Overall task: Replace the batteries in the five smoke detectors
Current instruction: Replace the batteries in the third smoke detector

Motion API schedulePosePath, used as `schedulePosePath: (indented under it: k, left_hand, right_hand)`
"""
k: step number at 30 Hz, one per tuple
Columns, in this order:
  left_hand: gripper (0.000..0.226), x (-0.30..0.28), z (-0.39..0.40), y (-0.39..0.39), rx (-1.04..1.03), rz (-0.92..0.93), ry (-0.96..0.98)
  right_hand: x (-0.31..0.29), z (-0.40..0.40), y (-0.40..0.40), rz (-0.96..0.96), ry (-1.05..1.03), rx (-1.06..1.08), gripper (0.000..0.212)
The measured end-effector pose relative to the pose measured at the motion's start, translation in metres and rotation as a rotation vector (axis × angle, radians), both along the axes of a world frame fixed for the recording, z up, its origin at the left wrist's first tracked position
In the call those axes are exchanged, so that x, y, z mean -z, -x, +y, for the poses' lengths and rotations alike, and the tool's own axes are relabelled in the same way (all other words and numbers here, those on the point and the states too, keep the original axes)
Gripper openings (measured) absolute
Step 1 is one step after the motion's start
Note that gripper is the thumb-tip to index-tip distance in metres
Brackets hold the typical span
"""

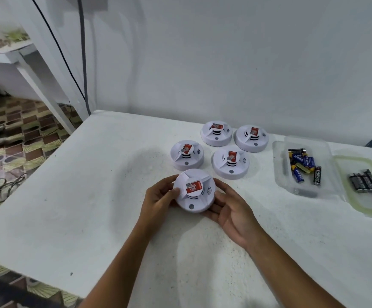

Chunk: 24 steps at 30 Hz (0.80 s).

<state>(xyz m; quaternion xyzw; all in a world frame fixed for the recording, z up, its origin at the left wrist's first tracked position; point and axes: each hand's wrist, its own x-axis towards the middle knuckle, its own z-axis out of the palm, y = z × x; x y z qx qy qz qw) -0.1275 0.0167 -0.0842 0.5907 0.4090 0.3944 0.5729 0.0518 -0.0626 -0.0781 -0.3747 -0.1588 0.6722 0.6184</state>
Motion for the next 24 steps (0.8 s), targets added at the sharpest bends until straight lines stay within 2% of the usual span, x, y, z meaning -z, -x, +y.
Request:
schedulePosePath:
  k: [3, 11, 14, 18, 24]
  left_hand:
    - [0.042, -0.001, 0.001, 0.001, 0.011, -0.006, 0.011]
    - [0.034, -0.002, 0.002, 0.002, 0.028, 0.022, 0.031]
    - [0.035, -0.001, 0.003, 0.003, 0.047, 0.041, 0.035]
    - [0.032, -0.001, 0.006, 0.004, 0.098, 0.059, 0.031]
    - [0.036, -0.005, 0.012, 0.008, 0.175, 0.068, 0.075]
  right_hand:
    - [-0.001, 0.0, -0.001, 0.014, 0.003, -0.005, 0.05]
    - [-0.002, 0.001, 0.0, 0.03, 0.014, -0.005, 0.049]
    - [-0.002, 0.001, 0.001, 0.049, 0.012, 0.012, 0.064]
    - [-0.002, 0.002, 0.001, 0.045, 0.022, 0.027, 0.047]
    - [-0.006, 0.001, 0.003, 0.011, 0.072, 0.075, 0.046]
